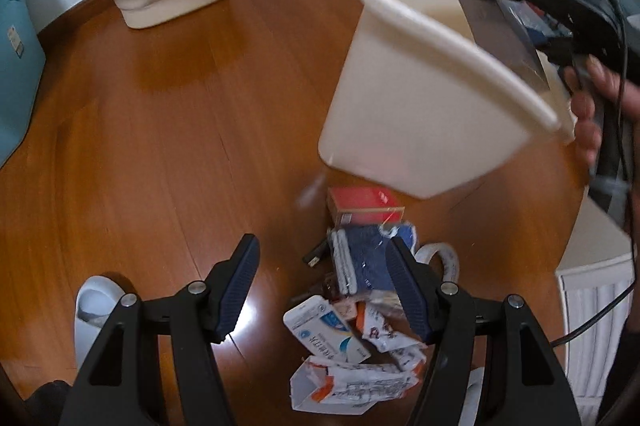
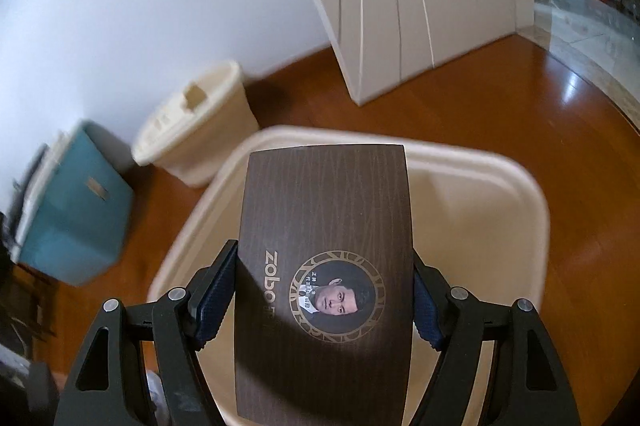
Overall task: Collect trash
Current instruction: 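Drop the brown zobo box into the wastebasket by opening the right tool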
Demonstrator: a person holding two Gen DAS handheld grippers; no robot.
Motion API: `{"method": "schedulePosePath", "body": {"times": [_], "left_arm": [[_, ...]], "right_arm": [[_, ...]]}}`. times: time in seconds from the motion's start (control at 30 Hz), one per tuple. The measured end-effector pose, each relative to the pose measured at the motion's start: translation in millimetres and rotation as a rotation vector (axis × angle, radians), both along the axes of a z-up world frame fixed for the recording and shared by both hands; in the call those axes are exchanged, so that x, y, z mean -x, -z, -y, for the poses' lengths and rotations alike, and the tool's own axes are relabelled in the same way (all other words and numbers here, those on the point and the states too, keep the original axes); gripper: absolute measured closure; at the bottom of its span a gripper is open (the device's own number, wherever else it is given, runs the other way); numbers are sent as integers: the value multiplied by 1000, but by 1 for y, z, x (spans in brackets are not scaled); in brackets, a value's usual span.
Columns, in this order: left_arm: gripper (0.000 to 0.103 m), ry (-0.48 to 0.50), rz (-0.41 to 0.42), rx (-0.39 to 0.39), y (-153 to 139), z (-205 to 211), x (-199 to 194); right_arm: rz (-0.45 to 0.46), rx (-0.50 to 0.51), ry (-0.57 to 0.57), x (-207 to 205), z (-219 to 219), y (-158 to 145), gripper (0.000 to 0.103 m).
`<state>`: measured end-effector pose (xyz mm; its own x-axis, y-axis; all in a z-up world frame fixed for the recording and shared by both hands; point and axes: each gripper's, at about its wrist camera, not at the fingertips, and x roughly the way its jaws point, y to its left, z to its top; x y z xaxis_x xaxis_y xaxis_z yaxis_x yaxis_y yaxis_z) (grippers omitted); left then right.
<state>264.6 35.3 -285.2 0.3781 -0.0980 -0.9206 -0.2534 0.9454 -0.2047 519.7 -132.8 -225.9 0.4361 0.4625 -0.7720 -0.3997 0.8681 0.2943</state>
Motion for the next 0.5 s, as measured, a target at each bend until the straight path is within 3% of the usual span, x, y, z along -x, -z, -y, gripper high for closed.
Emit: {"method": "schedulePosePath", "body": {"times": [0.13,0.27,0.4,0.5], "left_arm": [[39,17,-55,9,16,5,6],[39,43,-129,10,45,13,20],[39,50,-200,36,66,14,32],[39,9,-241,63,74,13,54]], "right_arm": [[-34,52,14,-6,-1,14,24],[-5,87,17,0,0,7,22],[103,-57,7,38,23,-29,22],[217,-122,-61,101,58,-50,17]]}}
